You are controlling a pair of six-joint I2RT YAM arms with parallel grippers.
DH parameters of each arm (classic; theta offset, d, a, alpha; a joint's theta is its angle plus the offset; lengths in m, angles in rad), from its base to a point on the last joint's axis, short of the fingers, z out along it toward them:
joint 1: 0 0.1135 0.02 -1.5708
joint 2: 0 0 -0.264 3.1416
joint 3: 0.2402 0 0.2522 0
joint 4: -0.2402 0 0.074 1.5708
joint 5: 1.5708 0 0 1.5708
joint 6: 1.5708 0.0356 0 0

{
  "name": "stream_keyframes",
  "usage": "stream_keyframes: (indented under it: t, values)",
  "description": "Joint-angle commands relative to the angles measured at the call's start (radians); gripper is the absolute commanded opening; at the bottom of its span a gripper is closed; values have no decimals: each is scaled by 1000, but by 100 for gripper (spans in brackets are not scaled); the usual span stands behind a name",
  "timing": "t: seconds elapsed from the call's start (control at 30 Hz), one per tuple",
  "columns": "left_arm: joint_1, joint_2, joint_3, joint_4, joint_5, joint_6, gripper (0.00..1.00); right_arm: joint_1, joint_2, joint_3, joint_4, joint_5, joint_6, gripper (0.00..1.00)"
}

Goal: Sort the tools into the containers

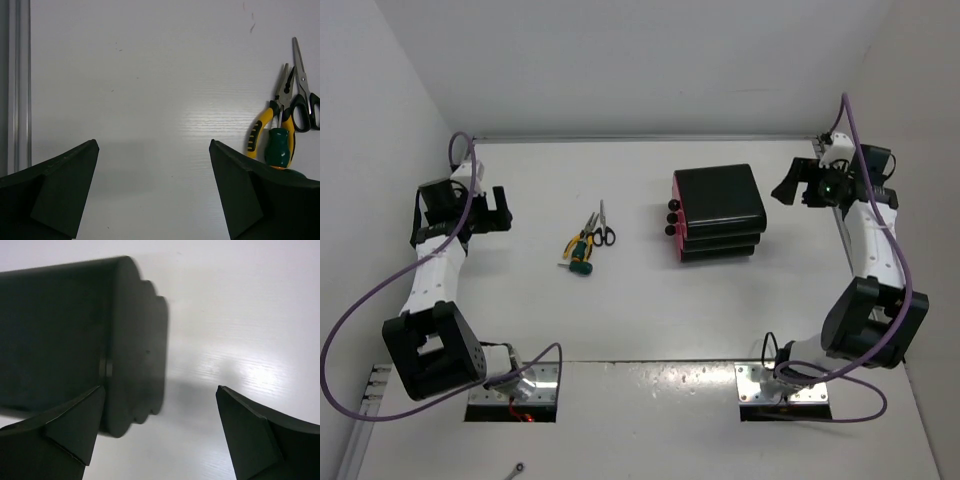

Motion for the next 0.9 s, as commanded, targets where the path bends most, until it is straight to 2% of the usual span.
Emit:
stream_keyframes:
  t: [0.0,0.13,0.2,0.3,0.43,0.47,0.57,0.63,0.7,0.77,0.87]
  values:
    - [-7,0,-4,14,37,18,100,18,-69,48,43,-190,-19,93]
    - [-7,0,27,-23,206,41,100,140,-40,143,-21,-372,16,93]
    - [-16,0,39,-23,256,29,100,193,-17,152,-33,-395,35,91]
    - [-88,10,82,-23,273,-34,100,270,29,152,-23,-375,44,87]
    - [-200,23,116,-3,303,-111,100,297,99,143,-1,-387,53,76]
    - [-247,23,125,6,332,-144,100,297,118,143,-1,-410,53,70]
    - [-324,45,169,49,357,-209,100,297,170,143,-20,-444,44,64]
    - [-399,59,188,69,357,-234,100,297,170,143,-20,-420,44,64]
    - [-468,86,219,80,322,-243,100,288,141,122,2,-376,44,71]
    - [-499,118,237,80,296,-243,100,288,78,112,45,-290,56,75]
    - [-542,138,246,80,273,-234,100,279,3,100,54,-187,38,76]
